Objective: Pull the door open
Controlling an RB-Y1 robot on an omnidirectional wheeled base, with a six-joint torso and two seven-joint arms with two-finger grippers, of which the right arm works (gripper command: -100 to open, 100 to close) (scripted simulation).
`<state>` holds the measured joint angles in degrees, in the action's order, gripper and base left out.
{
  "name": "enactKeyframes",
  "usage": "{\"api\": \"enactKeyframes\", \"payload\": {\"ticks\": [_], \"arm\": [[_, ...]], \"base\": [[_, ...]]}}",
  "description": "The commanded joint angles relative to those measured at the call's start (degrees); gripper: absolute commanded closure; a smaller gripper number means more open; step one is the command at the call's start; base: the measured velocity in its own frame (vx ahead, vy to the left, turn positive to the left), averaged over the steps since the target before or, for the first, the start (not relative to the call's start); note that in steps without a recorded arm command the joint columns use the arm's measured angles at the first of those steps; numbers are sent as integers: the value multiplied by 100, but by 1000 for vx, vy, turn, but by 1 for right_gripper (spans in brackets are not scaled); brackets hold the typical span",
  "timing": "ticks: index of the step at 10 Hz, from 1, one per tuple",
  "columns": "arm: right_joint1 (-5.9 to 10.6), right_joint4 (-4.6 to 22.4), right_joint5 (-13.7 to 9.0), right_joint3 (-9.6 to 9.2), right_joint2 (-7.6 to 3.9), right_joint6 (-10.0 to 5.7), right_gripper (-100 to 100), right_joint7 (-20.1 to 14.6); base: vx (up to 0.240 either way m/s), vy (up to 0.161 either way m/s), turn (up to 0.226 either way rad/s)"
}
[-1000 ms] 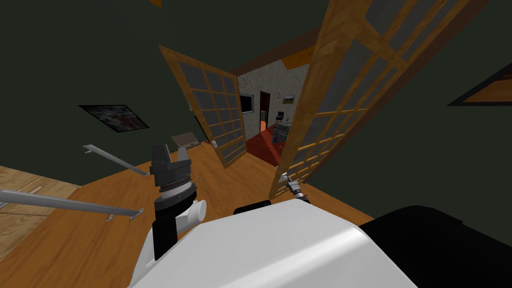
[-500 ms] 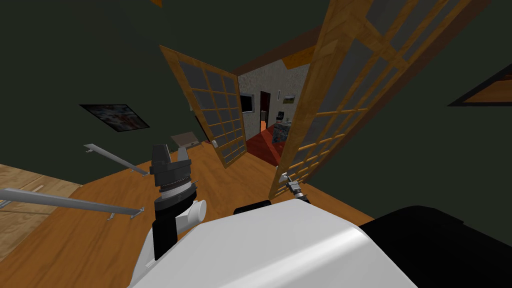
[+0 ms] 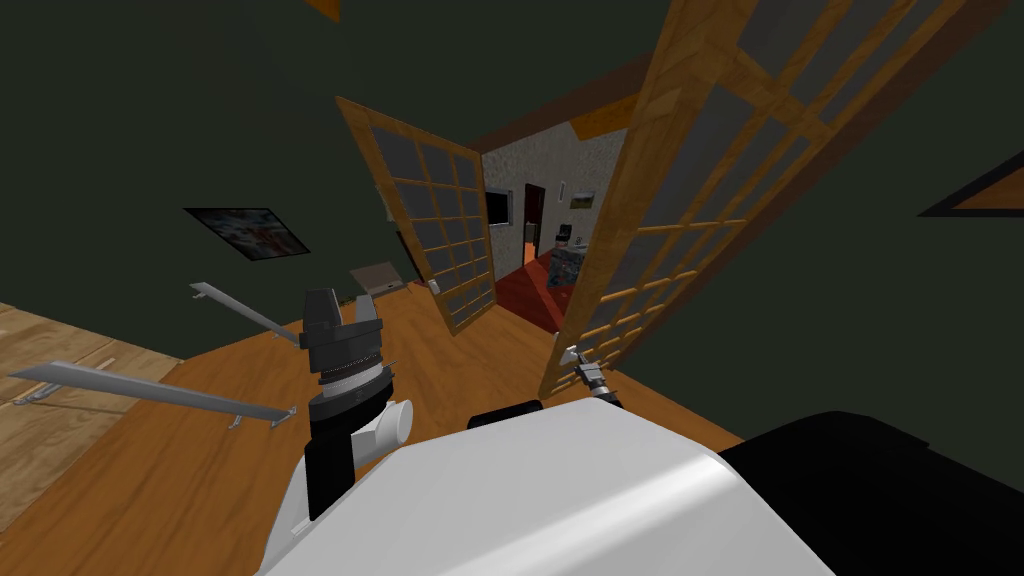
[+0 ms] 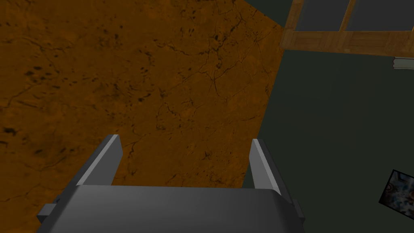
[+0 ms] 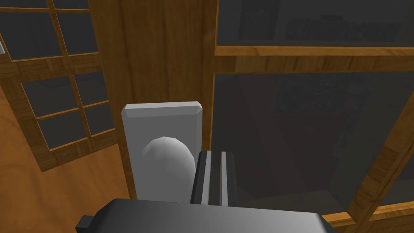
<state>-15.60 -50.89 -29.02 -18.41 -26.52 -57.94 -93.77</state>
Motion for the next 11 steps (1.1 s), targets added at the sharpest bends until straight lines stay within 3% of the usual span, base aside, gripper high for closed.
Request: {"api": "enactKeyframes", "payload": {"ticks": [1, 2, 7, 8, 11], "arm": [[0, 0, 0, 0, 0, 0, -100, 0], [0, 0, 0, 0, 0, 0, 100, 0], [0, 0, 0, 0, 0, 0, 100, 0], [-20, 11, 86, -104, -67, -70, -100, -103], [-46, 13, 191, -237, -123, -156, -100, -215]], "base": [[16, -3, 5], [1, -15, -17], [0, 0, 0], [-105, -39, 122], [-205, -49, 85]]}}
